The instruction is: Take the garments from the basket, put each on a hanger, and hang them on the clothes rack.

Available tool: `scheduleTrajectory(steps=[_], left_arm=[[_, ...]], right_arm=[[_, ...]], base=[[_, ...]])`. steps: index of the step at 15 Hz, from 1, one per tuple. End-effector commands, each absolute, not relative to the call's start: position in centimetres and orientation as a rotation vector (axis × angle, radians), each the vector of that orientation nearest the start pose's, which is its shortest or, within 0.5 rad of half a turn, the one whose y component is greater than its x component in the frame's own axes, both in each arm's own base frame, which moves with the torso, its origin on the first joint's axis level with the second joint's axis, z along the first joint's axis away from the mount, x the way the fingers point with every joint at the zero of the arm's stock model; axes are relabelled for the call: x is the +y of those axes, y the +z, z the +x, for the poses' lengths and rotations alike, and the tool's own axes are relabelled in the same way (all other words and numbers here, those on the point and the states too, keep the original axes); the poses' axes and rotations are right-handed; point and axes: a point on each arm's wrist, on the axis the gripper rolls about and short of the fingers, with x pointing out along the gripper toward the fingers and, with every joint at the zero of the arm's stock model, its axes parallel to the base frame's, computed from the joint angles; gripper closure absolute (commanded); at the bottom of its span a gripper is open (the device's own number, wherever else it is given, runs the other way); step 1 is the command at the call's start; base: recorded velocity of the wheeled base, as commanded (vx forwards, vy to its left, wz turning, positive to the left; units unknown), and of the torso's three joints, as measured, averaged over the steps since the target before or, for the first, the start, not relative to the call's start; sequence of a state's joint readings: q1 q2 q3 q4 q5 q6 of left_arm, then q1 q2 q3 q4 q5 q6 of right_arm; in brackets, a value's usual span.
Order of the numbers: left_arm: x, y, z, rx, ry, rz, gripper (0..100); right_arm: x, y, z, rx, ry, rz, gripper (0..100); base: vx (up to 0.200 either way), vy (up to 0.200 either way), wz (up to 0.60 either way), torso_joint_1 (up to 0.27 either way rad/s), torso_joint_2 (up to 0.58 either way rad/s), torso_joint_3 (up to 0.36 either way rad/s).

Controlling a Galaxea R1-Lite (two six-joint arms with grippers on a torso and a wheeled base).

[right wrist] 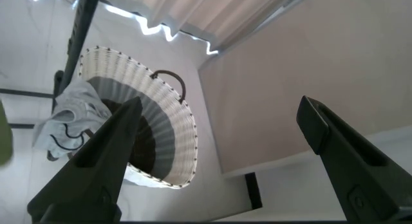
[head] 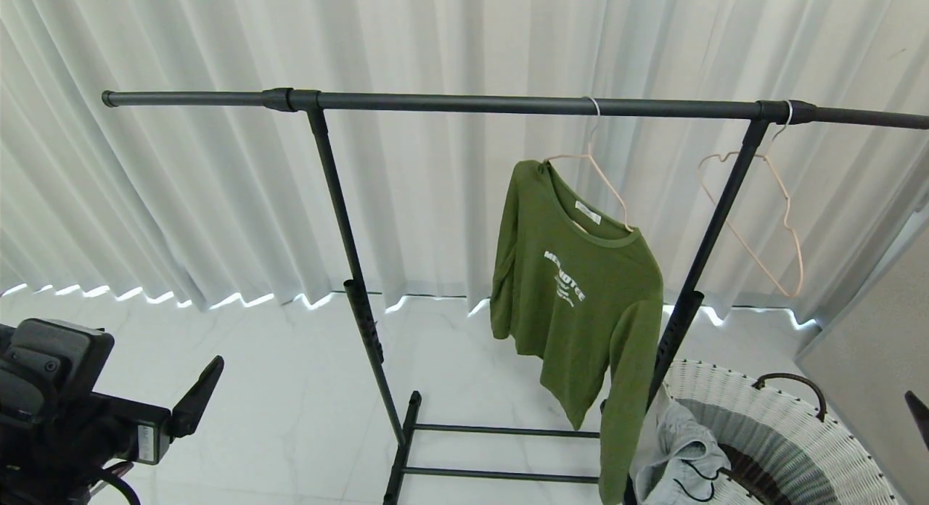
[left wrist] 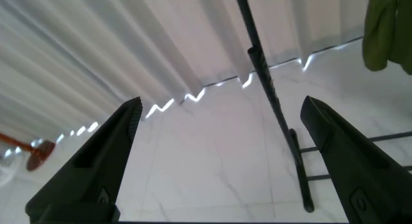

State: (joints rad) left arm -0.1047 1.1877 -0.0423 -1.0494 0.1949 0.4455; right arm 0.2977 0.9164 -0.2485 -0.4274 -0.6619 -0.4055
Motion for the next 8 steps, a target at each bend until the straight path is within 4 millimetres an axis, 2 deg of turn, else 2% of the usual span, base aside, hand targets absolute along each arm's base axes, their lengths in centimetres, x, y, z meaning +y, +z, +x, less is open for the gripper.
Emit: scheduleTrajectory(steps=[1, 4, 8], left_arm=[[-0.63, 13.92, 12.91, 0.127, 0.107, 0.448, 0], [-0.55, 13.62, 12.57, 0.138, 0.114, 0.448, 0], [-0.52, 13.33, 12.15, 0.143, 0.109, 0.449, 0]], right_arm=[[1.35, 16.41, 9.14, 0.280, -0.316, -0.519, 0], [1.31, 16.14, 9.10, 0.294, -0.314, -0.543, 0], [1.28, 15.88, 8.98, 0.302, -0.313, -0.556, 0]], base=[[0.000, 0.000, 0.00, 0.000, 0.00, 0.000], [0.000, 0.000, 0.00, -0.009, 0.03, 0.015], [0.000, 0.000, 0.00, -0.177, 0.41, 0.223]])
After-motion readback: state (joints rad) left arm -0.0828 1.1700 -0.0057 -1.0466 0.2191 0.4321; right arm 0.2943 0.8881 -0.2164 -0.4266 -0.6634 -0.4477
